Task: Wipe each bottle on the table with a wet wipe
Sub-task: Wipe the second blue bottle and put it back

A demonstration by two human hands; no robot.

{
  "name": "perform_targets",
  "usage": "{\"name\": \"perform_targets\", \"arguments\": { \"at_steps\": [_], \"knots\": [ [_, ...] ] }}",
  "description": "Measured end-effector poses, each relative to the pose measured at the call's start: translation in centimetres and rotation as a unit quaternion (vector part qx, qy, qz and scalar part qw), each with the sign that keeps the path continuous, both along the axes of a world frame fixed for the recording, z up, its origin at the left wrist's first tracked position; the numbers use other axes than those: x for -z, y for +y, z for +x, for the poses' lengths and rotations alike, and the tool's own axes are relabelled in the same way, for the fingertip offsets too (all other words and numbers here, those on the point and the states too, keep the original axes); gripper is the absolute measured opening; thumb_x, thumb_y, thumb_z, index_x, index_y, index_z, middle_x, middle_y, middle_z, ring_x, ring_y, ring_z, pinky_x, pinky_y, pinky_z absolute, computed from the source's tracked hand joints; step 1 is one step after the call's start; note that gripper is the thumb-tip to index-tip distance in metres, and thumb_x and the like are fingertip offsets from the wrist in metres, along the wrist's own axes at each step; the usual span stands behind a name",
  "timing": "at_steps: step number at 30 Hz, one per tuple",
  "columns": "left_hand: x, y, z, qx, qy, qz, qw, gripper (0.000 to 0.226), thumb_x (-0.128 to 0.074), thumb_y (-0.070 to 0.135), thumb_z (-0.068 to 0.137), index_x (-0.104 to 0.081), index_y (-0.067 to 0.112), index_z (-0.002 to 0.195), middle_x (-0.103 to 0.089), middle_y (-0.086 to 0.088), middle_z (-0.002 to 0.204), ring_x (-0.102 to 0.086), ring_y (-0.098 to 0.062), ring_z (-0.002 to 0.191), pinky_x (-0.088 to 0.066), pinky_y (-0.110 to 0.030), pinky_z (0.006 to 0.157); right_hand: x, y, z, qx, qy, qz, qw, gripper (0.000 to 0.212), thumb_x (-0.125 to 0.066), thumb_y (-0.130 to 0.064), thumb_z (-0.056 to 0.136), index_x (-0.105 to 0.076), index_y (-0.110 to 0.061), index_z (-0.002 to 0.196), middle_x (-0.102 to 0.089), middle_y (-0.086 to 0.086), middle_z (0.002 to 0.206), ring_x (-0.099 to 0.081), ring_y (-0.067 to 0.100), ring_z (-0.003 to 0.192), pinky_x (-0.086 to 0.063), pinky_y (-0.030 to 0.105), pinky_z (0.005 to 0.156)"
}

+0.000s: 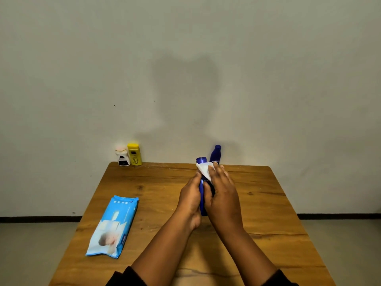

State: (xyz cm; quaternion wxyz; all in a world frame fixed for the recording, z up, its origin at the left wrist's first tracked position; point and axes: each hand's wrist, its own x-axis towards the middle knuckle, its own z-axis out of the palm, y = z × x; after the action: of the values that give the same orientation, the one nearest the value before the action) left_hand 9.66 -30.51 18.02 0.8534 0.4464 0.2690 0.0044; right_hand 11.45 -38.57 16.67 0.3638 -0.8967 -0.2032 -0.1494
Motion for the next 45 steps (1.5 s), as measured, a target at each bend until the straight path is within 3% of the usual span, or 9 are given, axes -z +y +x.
{"name": "perform_targets", "arguments": {
  "at_steps": [3,8,17,21,24,33,36,39,45],
  "knots": [
    [-0.4,0.8,-0.4,0.003,-0.003,-0.005,1.000,0.039,-0.057,0.043,0.095,-0.069,0.012,0.117,-0.076,-0.014,0.103,-0.072,-0.027,0.090,-0.058,-0.039,0.078,-0.6,0.2,0.6,0.058,-0.040,0.034,0.997,0.032,-0.057,-0.007,0.089,-0.066,-0.016,0.119,-0.059,0.005,0.129,-0.049,0.026,0.123,-0.044,0.029,0.097],
    [-0.3,2.4,-0.8,0.008,-0.016,0.015,1.000,0.046,-0.059,0.047,0.093,-0.062,0.010,0.120,-0.075,-0.018,0.099,-0.071,-0.030,0.080,-0.057,-0.042,0.076,-3.2,-0.3,2.0,0.166,-0.063,0.079,0.981,0.019,-0.062,-0.017,0.090,-0.072,-0.010,0.105,-0.062,0.004,0.097,-0.051,0.019,0.094,-0.036,0.021,0.069],
    [-0.8,4.1,-1.2,0.046,-0.031,0.017,0.998,0.026,-0.054,0.035,0.097,-0.073,0.024,0.110,-0.077,-0.003,0.104,-0.073,-0.020,0.099,-0.057,-0.035,0.079,-0.3,3.4,-1.3,0.009,-0.052,-0.037,0.998,0.041,-0.063,-0.008,0.087,-0.059,-0.013,0.128,-0.058,0.005,0.135,-0.057,0.022,0.123,-0.046,0.031,0.097],
    [-0.4,4.7,-1.3,0.022,-0.002,-0.020,1.000,0.041,-0.053,0.043,0.097,-0.072,0.009,0.109,-0.075,-0.015,0.106,-0.072,-0.029,0.100,-0.055,-0.043,0.093,1.3,3.7,-3.4,-0.034,-0.059,-0.037,0.997,0.044,-0.050,-0.017,0.091,-0.051,-0.014,0.135,-0.049,0.003,0.143,-0.042,0.018,0.135,-0.038,0.039,0.108],
    [-0.3,5.0,-1.4,0.014,0.012,-0.038,0.999,0.050,-0.050,0.051,0.097,-0.070,0.007,0.112,-0.077,-0.014,0.101,-0.074,-0.028,0.095,-0.058,-0.040,0.085,2.5,3.3,-3.8,-0.079,-0.096,-0.070,0.990,0.047,-0.043,-0.022,0.090,-0.051,-0.012,0.135,-0.050,0.004,0.142,-0.041,0.016,0.135,-0.041,0.041,0.106],
    [-0.7,4.5,-1.8,0.023,-0.032,0.002,0.999,0.027,-0.047,0.032,0.101,-0.072,0.021,0.105,-0.078,-0.001,0.095,-0.074,-0.016,0.089,-0.055,-0.032,0.072,-0.1,5.0,-1.3,-0.076,-0.069,-0.014,0.995,0.041,-0.045,-0.016,0.091,-0.056,-0.012,0.131,-0.048,-0.003,0.143,-0.034,0.010,0.139,-0.030,0.028,0.112],
    [-0.9,4.5,-2.0,0.033,-0.022,0.018,0.999,0.033,-0.046,0.040,0.101,-0.072,0.020,0.107,-0.078,-0.003,0.094,-0.074,-0.018,0.085,-0.057,-0.034,0.071,-0.4,4.2,-0.7,-0.034,-0.019,0.068,0.997,0.040,-0.050,-0.008,0.093,-0.055,-0.016,0.132,-0.050,-0.008,0.140,-0.045,0.007,0.131,-0.041,0.028,0.107],
    [-1.2,3.9,-1.8,0.046,-0.030,0.070,0.996,0.037,-0.040,0.045,0.103,-0.069,0.024,0.113,-0.077,-0.003,0.100,-0.073,-0.018,0.091,-0.059,-0.038,0.082,-1.9,4.6,-0.1,0.040,0.033,0.168,0.984,0.037,-0.050,-0.010,0.096,-0.055,-0.017,0.132,-0.056,-0.007,0.135,-0.057,0.008,0.120,-0.053,0.033,0.096],
    [-2.0,4.4,-0.9,0.028,-0.038,0.151,0.987,0.027,-0.039,0.046,0.102,-0.066,0.043,0.109,-0.073,0.007,0.110,-0.069,-0.014,0.105,-0.053,-0.047,0.098,-2.5,5.4,-0.2,-0.030,-0.028,0.121,0.992,0.036,-0.054,-0.008,0.094,-0.060,-0.016,0.128,-0.054,-0.005,0.138,-0.046,0.005,0.130,-0.040,0.021,0.106]
  ]
}}
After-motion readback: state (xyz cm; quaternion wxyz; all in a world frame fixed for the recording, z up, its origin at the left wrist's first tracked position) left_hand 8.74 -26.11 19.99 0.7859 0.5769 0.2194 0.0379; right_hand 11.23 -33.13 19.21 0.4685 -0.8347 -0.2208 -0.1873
